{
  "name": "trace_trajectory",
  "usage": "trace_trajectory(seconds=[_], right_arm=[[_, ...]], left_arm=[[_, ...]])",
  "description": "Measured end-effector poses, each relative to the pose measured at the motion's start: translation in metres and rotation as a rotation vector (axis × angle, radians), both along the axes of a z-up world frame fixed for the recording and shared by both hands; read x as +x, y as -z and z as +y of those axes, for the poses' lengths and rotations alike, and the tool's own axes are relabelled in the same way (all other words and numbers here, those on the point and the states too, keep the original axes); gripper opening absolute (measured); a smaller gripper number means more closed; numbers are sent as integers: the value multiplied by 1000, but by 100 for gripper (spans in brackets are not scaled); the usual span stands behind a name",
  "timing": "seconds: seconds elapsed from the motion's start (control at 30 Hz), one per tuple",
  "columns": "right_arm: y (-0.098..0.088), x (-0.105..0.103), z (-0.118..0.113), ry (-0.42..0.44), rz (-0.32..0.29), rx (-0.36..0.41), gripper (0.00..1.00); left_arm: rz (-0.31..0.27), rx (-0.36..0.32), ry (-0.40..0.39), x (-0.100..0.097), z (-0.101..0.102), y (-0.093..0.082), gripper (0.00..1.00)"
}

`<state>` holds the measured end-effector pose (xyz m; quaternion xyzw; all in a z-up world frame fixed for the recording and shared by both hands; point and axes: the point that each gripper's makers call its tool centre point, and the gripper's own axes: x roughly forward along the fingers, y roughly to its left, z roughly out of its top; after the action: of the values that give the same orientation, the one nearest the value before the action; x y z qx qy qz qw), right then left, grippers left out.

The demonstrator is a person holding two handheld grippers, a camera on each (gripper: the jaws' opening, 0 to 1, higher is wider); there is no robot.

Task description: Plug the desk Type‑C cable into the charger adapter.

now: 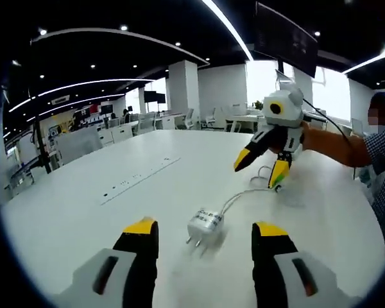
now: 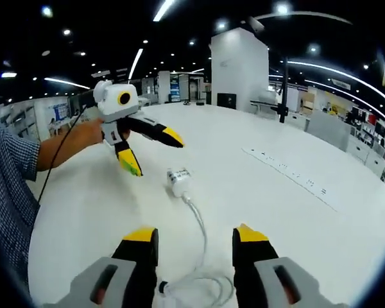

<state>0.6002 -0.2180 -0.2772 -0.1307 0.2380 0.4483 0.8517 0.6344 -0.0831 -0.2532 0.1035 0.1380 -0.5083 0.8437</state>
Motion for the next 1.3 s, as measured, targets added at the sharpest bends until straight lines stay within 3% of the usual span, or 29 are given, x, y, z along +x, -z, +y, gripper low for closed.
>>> trace_trajectory(seconds=[0.17, 0.3, 0.43, 0.73, 1.13, 1.3], right_arm=[[1, -11, -19, 67, -9, 2, 47], [0, -35, -36, 105, -5, 16, 48], [-2, -49, -56, 178, -25, -21, 47], [-8, -75, -74, 302, -57, 5, 48], [-8, -121, -98, 390, -97, 8, 47], [-6, -137, -108, 450, -122, -13, 46]], left_arm=[[9, -27, -69, -13, 11, 2, 58], [33, -60, -145, -27, 29, 4, 57], [29, -27, -199, -41, 44, 10, 55], [38, -71, -249, -82, 57, 1, 53], [-28, -65, -341, -130, 73, -18, 52], [-42, -43, -374, -147, 73, -14, 51]])
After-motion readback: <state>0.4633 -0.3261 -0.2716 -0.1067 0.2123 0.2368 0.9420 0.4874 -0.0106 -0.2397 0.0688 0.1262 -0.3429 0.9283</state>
